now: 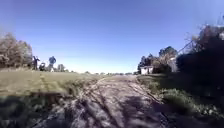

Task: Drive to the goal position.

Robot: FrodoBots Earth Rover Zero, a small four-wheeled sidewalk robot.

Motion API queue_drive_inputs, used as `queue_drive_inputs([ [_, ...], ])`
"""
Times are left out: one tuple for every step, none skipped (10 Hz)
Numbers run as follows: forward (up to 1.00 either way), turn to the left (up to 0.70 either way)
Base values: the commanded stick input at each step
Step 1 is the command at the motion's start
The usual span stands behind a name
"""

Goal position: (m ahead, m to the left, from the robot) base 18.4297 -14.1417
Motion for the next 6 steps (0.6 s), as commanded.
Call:
queue_drive_inputs([
  [0.5, 0.0],
  [0.5, 0.0],
  [0.5, 0.0],
  [0.5, 0.0],
  [0.5, 0.0],
  [0.5, 0.0],
])
